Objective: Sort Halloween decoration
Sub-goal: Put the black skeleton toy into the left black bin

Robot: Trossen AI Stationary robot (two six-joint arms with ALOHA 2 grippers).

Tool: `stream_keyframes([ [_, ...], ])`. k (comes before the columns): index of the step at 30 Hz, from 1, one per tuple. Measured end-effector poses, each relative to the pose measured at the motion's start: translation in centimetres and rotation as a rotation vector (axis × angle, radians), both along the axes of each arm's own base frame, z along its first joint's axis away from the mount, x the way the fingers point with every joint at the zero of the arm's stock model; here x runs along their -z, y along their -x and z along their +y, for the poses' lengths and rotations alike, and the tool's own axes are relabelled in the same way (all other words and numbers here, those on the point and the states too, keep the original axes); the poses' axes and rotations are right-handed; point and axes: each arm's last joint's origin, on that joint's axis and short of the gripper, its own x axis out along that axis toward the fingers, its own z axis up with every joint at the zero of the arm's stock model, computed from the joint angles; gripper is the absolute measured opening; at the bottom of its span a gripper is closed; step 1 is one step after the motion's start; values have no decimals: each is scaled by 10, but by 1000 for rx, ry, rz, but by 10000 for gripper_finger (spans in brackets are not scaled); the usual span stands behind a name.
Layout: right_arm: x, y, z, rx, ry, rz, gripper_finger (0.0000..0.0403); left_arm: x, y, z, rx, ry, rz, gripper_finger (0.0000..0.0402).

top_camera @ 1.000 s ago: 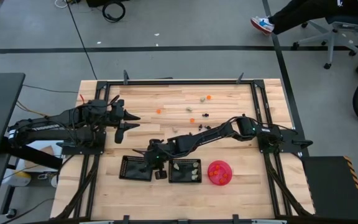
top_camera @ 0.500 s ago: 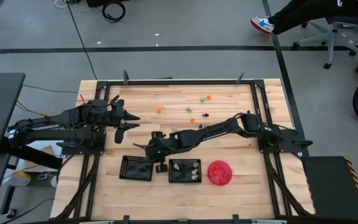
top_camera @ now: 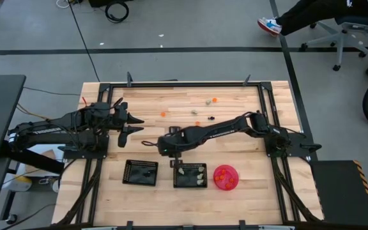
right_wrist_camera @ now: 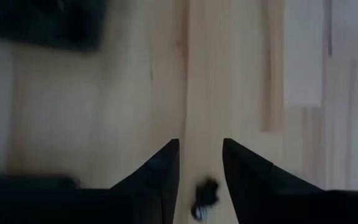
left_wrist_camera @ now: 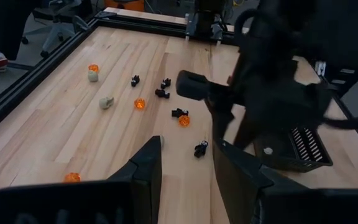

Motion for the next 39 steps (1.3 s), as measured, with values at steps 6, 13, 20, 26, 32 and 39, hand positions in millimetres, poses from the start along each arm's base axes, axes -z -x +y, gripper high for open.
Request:
stream_keyframes([
  [6,4,8,-13,73,-44,98,126,0,0,0,0,0,0,116],
  [13,6,12,-25,89,-97,158,152,0,0,0,0,0,-1,116],
  [20,25,15,-27,109,-92,175,205,0,0,0,0,0,-1,116],
  [26,45,18,-27,118,-90,158,223,0,0,0,0,0,-2,116],
  [32,59,23,-27,139,-92,170,214,0,0,0,0,0,-2,116],
  [39,60,23,-28,133,-109,167,162,0,0,0,0,0,-2,116],
])
